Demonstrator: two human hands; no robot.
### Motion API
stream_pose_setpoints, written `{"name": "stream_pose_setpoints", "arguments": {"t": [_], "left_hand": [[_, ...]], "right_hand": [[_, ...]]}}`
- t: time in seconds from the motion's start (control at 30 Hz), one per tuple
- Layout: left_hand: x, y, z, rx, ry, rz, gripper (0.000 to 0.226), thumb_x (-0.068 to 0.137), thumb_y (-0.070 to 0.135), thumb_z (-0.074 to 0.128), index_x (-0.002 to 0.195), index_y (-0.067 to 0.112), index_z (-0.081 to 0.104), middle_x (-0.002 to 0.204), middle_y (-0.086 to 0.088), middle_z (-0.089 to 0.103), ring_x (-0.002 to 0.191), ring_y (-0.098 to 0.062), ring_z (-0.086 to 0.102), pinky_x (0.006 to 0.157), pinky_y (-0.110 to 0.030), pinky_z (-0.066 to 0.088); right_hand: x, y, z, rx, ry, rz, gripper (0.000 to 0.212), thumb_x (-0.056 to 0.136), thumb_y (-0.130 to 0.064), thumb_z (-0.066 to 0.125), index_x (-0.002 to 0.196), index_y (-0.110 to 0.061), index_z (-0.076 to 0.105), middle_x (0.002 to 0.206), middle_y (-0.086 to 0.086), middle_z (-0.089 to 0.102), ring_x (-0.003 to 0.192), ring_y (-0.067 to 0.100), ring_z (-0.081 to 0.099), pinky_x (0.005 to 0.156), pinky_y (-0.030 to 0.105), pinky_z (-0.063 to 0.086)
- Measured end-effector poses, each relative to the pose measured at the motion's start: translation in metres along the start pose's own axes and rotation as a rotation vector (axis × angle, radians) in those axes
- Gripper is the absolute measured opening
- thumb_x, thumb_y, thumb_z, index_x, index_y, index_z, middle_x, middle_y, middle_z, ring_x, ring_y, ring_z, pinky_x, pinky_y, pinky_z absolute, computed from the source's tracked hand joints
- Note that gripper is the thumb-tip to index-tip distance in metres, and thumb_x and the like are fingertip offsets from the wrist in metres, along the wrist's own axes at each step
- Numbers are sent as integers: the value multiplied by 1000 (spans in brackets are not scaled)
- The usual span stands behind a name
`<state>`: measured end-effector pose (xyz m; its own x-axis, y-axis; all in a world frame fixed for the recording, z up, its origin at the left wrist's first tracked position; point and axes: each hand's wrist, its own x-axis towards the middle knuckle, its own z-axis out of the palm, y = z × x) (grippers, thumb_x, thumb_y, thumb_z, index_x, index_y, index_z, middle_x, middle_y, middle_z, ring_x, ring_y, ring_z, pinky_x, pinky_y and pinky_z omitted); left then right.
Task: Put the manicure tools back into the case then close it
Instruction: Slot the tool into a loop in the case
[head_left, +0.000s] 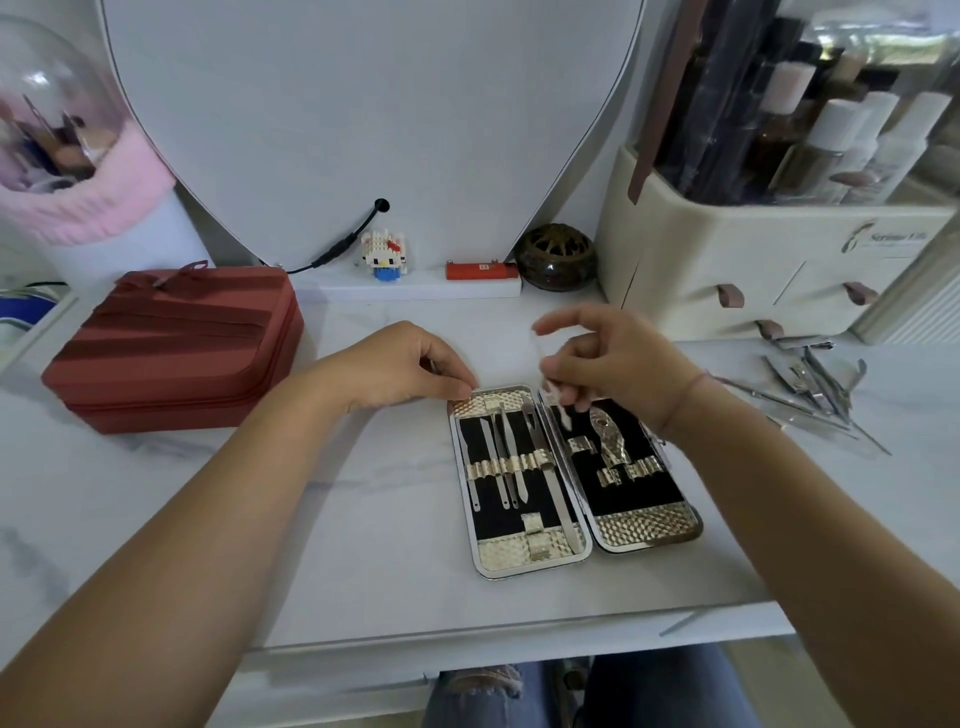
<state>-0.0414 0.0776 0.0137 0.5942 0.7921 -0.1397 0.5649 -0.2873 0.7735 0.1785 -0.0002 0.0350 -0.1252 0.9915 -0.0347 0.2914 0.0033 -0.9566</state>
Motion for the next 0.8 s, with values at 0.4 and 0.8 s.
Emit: {"name": "stream_pose_setpoints", "arguments": {"t": [0.4,0.8], "left_hand": [[-6,5,-7,40,-39,-30,3,80,18,74,79,19,72,46,23,55,43,8,46,45,-2,31],[-7,6,-6,36,-24,-48,7,80,20,74,86,17,73,49,25,58,46,10,49,46,-1,32]], "right_hand": [[25,7,56,-148,-77,-8,23,81,-10,68,102,-17,64,61,6,67,59,27,63,55,31,57],[26,9,58,-212,6,-25,22,81,-13,69,101,-14,62,60,3,66,39,4,50,43,18,43]]}}
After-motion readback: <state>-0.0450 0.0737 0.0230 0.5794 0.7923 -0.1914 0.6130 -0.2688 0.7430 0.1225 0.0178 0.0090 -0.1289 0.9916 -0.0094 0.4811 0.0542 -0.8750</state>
